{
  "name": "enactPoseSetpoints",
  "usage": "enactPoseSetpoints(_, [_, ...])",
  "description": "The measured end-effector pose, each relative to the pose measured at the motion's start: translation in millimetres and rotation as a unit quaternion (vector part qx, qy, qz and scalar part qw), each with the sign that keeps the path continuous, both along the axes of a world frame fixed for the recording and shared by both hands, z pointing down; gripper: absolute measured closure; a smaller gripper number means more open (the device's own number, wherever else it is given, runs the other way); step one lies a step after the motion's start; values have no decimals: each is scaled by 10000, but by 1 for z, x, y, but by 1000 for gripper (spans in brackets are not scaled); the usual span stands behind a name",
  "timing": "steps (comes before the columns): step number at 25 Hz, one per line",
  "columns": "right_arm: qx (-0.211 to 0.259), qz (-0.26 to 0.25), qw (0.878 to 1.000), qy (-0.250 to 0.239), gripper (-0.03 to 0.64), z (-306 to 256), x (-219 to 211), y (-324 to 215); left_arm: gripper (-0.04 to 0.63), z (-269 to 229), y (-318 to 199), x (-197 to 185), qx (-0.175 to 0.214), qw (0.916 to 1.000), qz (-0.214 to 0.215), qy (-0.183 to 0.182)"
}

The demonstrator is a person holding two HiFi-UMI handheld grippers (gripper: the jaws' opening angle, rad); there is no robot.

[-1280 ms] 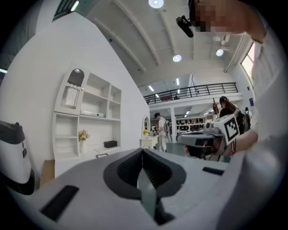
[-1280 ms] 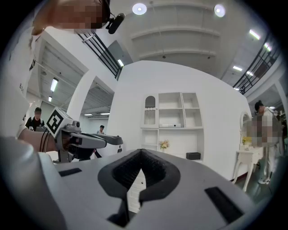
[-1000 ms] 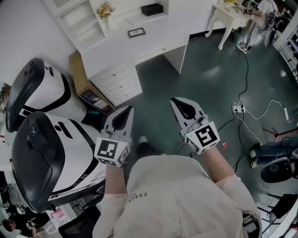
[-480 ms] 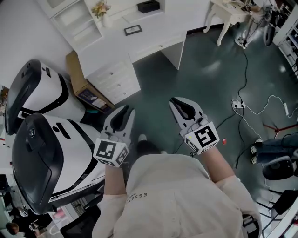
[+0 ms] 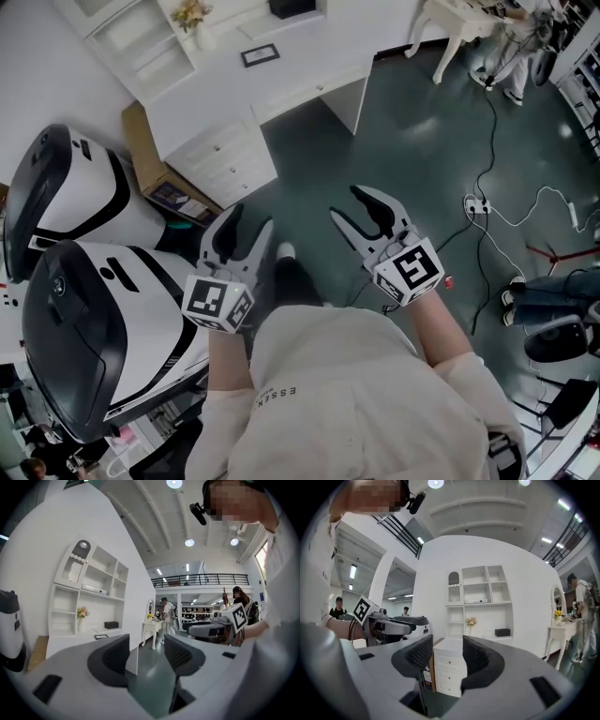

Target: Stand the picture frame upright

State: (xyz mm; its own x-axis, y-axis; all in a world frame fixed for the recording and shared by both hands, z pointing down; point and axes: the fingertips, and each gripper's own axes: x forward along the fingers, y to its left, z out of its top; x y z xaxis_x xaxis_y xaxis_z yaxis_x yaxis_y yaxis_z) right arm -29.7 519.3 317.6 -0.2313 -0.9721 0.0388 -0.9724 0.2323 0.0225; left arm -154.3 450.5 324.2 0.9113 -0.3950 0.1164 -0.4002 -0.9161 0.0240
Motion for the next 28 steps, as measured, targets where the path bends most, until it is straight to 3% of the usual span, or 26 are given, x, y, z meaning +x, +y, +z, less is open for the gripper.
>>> enactPoseSetpoints(3, [-285, -20, 9996, -68, 408, 15, 7, -27, 382, 8, -26, 4, -124, 9999, -52, 14])
enactPoseSetpoints(8, [-352, 21, 9993, -99, 408, 18, 17, -93, 382, 16, -93, 13, -207, 9998, -40, -6])
enactPoseSetpoints(16, [-474, 184, 9987, -50, 408, 5, 37, -229, 382, 10, -231, 32, -279, 9995, 126, 13])
enactPoseSetpoints(23, [-872, 397, 9954, 28, 408, 9, 54, -346, 382, -4, -347, 47, -249, 9992, 308, -45])
enactPoseSetpoints(28, [-1063, 408, 9935, -47, 408, 20, 68, -402, 383, 7, -396, 58, -350, 9987, 327, -168])
